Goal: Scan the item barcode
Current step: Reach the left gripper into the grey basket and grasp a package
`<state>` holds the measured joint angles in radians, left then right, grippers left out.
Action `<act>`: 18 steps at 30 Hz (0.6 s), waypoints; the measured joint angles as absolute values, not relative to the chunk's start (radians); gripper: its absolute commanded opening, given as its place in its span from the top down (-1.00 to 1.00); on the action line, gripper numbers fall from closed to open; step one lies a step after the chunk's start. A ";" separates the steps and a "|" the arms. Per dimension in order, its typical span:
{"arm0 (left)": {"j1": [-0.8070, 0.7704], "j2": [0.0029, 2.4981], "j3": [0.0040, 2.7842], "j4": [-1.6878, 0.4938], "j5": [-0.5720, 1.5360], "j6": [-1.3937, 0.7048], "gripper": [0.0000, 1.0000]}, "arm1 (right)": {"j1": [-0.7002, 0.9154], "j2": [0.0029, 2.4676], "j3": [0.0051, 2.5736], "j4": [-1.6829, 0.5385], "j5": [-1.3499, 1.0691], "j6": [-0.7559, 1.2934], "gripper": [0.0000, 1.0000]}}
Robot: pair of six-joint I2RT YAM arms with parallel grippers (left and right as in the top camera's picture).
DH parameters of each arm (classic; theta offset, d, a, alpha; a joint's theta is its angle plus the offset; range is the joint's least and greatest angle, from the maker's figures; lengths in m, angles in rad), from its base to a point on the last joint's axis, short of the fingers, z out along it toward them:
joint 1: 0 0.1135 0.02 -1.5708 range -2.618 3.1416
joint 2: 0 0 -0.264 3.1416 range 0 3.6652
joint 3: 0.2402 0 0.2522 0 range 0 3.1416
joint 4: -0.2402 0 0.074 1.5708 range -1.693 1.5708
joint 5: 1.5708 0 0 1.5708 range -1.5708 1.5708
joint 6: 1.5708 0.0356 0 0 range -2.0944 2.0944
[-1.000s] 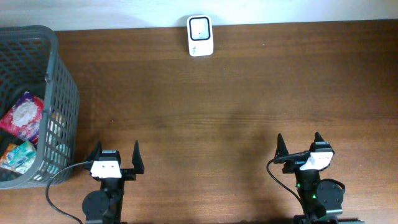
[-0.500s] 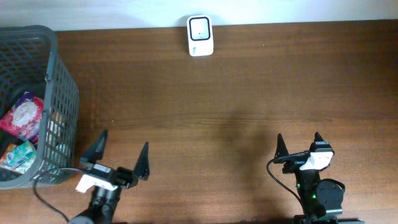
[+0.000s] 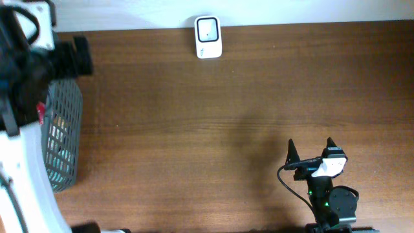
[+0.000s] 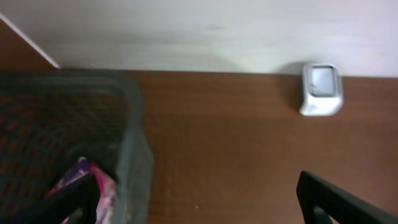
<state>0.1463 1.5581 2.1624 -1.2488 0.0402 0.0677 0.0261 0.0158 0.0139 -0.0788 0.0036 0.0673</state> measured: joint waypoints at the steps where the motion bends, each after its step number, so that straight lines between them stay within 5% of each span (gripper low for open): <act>1: 0.197 1.639 2.255 -1.291 0.046 0.055 -0.98 | 0.026 0.016 0.014 -0.078 0.004 0.067 -0.97; 5: 0.488 1.741 2.353 -1.373 0.031 0.010 -0.99 | 0.026 0.016 0.014 -0.079 0.004 0.067 -0.97; 7: 0.564 1.778 2.355 -1.415 -0.009 0.020 -0.68 | 0.026 0.016 0.014 -0.079 0.004 0.067 -0.97; 14: 0.631 1.908 2.028 -1.303 -0.170 0.060 -0.36 | 0.026 0.015 0.014 -0.078 0.004 0.068 -0.97; 15: 0.631 1.913 1.981 -1.248 -0.171 0.063 -0.38 | 0.026 0.015 0.014 -0.079 0.004 0.067 -0.97; 16: 0.631 1.913 1.937 -1.181 -0.173 0.066 -0.77 | 0.026 0.016 0.014 -0.078 0.004 0.067 -0.97; 17: 0.631 1.915 1.900 -1.131 -0.169 0.068 -0.89 | 0.026 0.015 0.014 -0.078 0.004 0.067 -0.97; 18: 0.631 1.916 1.880 -1.104 -0.161 0.071 -0.76 | 0.026 0.016 0.014 -0.079 0.004 0.067 -0.97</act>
<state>0.6308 1.9156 1.8805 -1.1042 -0.1608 0.0708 0.0261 0.0158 0.0139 -0.0788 0.0036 0.0666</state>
